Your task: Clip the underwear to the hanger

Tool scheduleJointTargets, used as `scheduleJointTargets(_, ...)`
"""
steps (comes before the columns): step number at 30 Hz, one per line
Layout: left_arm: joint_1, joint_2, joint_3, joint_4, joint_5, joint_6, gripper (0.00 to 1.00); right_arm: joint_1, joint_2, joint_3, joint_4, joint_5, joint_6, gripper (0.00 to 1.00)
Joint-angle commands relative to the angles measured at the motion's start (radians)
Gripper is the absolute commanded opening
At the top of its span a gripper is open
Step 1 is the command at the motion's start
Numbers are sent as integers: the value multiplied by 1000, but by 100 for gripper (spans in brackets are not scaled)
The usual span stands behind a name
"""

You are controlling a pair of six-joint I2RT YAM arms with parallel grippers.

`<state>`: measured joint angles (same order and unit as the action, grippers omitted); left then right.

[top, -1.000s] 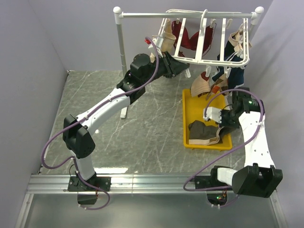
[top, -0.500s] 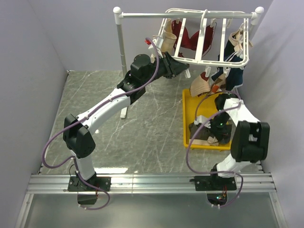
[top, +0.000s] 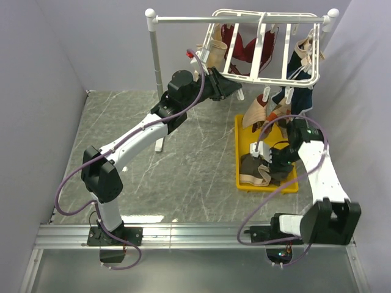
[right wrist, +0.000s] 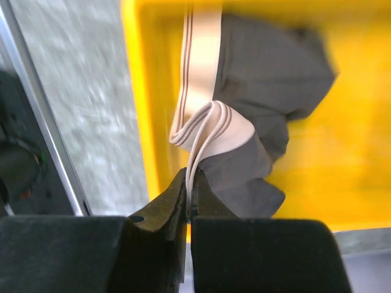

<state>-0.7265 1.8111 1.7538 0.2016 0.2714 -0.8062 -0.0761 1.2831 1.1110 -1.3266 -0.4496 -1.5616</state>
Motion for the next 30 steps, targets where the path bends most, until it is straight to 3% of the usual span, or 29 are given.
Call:
scheduleJointTargets(1, -8, 4, -13, -10, 89, 6, 0, 7, -119, -16, -123, -217, 0, 0)
scheduleJointTargets(11, -8, 1, -22, 4, 115, 7, 0, 7, -160, 157, -118, -579, 345, 0)
scheduleJointTargets(17, -10, 2, -28, 27, 152, 9, 0, 10, -131, 289, -117, -684, 471, 0)
scheduleJointTargets(22, -5, -10, -66, 134, 238, 22, 0, 39, -61, 414, -117, -628, 489, 0)
scheduleJointTargets(30, 7, 1, -96, 226, 344, 16, 0, 159, 19, 555, -120, -324, 283, 0)
